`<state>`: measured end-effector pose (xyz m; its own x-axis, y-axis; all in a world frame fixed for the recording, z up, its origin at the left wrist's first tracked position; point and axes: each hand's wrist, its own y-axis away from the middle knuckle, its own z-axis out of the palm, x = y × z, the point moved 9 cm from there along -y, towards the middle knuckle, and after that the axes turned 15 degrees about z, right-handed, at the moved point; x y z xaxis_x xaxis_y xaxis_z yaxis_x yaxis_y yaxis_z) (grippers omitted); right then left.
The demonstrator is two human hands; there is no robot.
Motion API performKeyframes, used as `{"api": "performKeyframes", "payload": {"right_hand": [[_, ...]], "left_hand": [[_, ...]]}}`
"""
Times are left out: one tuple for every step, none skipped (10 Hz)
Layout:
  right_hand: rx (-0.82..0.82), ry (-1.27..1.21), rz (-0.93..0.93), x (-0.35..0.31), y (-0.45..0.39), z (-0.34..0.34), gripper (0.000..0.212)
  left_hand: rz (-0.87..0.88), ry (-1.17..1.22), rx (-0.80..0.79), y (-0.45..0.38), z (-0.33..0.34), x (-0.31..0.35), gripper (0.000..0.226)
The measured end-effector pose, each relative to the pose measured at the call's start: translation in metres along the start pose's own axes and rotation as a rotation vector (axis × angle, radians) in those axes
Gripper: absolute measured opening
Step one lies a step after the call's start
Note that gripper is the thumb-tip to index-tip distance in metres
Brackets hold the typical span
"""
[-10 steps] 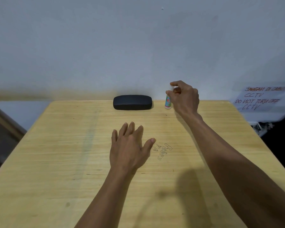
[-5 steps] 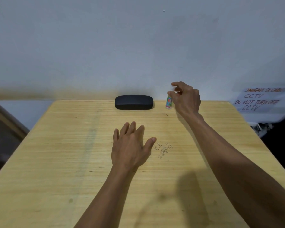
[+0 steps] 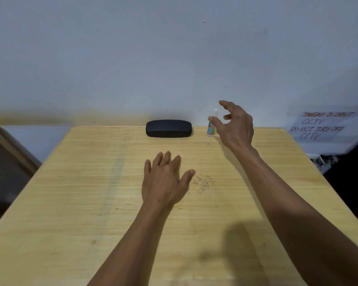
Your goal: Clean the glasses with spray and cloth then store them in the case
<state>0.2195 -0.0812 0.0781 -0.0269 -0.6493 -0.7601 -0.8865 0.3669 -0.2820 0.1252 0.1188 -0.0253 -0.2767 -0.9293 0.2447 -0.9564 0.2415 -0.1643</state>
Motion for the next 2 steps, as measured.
{"api": "performKeyframes", "payload": {"right_hand": [[-0.022,-0.006,0.001,-0.002,0.016,-0.007,0.055],[-0.051,-0.034,-0.022,-0.004,0.046,-0.020,0.056]], "left_hand": [[-0.003,0.022,-0.007,0.000,-0.001,0.001,0.074],[-0.006,0.036,0.006,0.008,-0.004,0.003,0.068]]}}
